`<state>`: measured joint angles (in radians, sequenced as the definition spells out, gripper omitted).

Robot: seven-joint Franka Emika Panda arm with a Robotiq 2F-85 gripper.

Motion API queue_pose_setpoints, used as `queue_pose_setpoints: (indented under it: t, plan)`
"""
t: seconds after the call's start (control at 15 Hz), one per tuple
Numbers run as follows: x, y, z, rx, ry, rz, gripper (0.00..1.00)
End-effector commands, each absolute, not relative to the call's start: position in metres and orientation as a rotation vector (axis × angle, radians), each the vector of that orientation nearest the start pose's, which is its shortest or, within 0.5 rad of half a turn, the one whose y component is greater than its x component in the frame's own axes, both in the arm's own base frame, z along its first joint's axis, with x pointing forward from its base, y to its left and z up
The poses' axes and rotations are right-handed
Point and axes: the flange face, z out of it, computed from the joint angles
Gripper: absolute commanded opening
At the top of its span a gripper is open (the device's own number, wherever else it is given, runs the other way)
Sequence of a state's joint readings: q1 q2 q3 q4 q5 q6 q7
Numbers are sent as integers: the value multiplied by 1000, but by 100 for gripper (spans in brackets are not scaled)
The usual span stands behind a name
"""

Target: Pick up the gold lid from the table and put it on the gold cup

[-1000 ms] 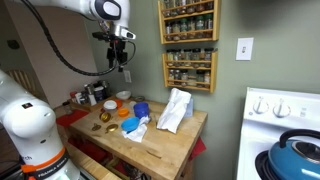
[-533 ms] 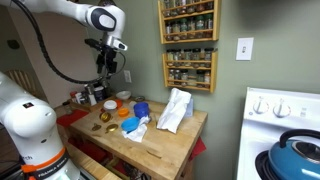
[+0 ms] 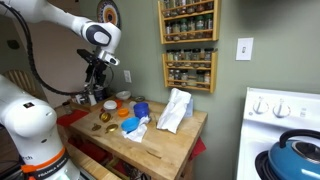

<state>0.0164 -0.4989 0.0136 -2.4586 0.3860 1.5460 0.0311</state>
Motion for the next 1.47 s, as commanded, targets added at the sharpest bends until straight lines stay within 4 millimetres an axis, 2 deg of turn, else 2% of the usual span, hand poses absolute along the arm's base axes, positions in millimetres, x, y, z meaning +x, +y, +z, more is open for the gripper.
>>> queue_pose_setpoints:
  t: [0.0,0.2,0.47,0.73,0.87,1.2,1.4]
  plan:
    - [348,51,456,-2717,103,582,100]
    - [348,51,457,-2717,104,580,100]
    - [349,88,412,-2628,-22,591,100]
    - [354,122,364,-2613,-70,465,100]
    - [360,132,340,-2618,-85,358,100]
    - [373,134,301,-2639,-143,213,100]
    - [377,127,282,-2635,-150,212,100]
